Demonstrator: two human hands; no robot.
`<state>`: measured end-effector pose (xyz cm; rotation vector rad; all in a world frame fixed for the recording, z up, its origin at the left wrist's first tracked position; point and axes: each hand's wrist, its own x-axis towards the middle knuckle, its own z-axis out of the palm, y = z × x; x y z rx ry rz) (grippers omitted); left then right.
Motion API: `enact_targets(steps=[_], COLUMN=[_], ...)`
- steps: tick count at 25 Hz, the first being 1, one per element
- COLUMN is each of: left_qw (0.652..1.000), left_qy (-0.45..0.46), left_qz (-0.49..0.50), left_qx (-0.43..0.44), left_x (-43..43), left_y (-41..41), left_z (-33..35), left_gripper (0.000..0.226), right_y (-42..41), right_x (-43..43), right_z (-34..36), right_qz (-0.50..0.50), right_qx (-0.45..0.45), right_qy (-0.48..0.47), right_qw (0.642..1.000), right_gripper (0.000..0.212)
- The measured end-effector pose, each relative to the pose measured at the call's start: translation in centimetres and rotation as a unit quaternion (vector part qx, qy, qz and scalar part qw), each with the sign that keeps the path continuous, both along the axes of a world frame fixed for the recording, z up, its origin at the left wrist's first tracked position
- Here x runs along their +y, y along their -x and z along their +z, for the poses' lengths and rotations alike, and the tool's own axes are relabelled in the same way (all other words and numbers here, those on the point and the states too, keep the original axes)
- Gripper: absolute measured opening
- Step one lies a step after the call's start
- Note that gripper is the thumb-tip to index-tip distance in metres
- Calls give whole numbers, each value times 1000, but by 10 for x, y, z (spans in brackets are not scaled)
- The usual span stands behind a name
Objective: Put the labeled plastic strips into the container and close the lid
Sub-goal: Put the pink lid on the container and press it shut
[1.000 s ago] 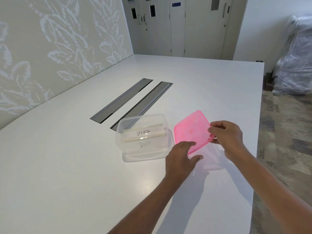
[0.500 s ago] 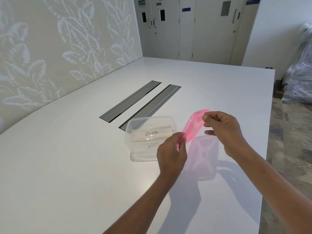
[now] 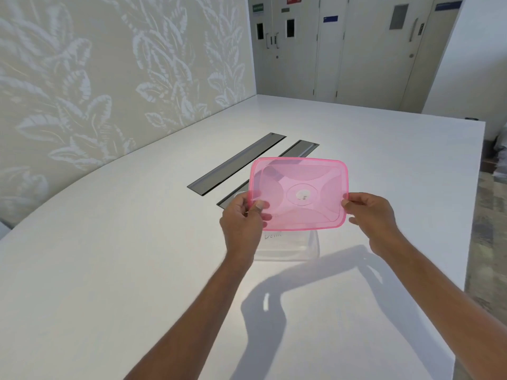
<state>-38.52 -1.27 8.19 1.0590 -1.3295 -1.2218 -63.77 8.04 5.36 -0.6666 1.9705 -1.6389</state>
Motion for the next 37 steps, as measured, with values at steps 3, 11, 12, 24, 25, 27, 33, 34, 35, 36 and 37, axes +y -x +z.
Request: enact_targets(steps=[3, 11, 12, 24, 25, 27, 33, 34, 35, 36, 37], left_qw=[1000, 988, 989, 981, 981, 981, 981, 981, 981, 981, 981], left_qy=[-14, 30, 17, -37, -40, -46, -42, -40, -38, -37, -36], left_qz=[24, 98, 97, 105, 103, 97, 81, 79, 78, 77, 74], left_qx=[9, -113, -109, -158, -160, -159, -169, -170, -172, -174, -177], left_x=[-13, -63, -67, -93, -94, -94, -95, -97, -98, -99, -99], left_y=[-14, -39, -41, -53, -53, -54, -54, -54, -54, -54, -53], left_z=[3, -14, -15, -52, -56, -63, -73, -74, -75, -75, -76], left_gripper=[24, 17, 15, 20, 21, 22, 22, 21, 20, 20, 21], right_y=[-10, -31, -32, -46, -46, -45, -42, -42, -42, -42, -43], right_x=[-14, -47, -49, -70, -71, -73, -71, -71, -72, -72, -72], right_z=[2, -1, -2, -21, -21, -24, -36, -36, -36, -36, -36], right_qz=[16, 27, 28, 19, 20, 25, 28, 27, 26, 27, 29], right_qx=[-9, 7, 10, 27, 34, 48, 70, 70, 70, 70, 73], right_qy=[26, 12, 5, -75, -82, -94, -113, -111, -109, -109, -111], right_qw=[1000, 1000, 1000, 997, 996, 994, 991, 991, 991, 991, 991], right_gripper=[19, 27, 27, 29, 29, 30, 33, 33, 33, 32, 33])
